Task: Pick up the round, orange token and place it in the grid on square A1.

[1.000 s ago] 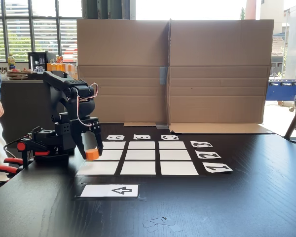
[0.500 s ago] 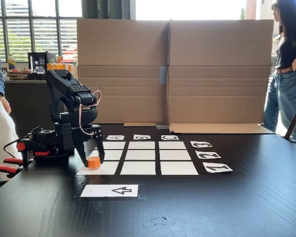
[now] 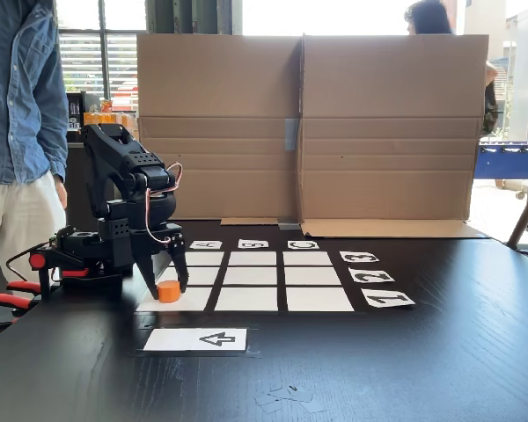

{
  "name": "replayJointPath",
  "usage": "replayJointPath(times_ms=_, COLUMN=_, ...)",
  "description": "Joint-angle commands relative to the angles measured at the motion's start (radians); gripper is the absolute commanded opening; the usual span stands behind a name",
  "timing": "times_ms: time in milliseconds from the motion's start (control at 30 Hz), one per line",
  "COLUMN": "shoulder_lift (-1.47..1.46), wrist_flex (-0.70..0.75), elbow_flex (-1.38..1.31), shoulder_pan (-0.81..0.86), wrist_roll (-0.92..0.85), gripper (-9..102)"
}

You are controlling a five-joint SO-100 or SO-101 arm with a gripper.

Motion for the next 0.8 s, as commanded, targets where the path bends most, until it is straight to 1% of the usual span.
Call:
replayJointPath(times_ms=0, shoulder_lift=0.000, wrist_flex=-0.005, elbow_flex=0.002, shoulder_pan=-0.005, wrist_roll=-0.002, gripper=8)
replayJointPath(times_ms=233, shoulder_lift=-0.003, wrist_flex=-0.011, elbow_flex=0.003, shoulder_pan=-0.002, wrist_roll=0.003, gripper=10)
replayJointPath(times_ms=367, shoulder_lift=-0.003, wrist_flex=-0.018, elbow_flex=0.003, shoulder_pan=0.006, wrist_roll=0.005, gripper=14)
replayJointPath(times_ms=667, shoulder_lift=-0.011, wrist_flex=-0.018, elbow_flex=0.003, shoulder_pan=0.008, wrist_roll=0.005, gripper=29)
replayJointPath(times_ms=767, shoulder_lift=-0.012, wrist_flex=-0.018, elbow_flex=0.003, shoulder_pan=0.008, wrist_roll=0.003, gripper=32)
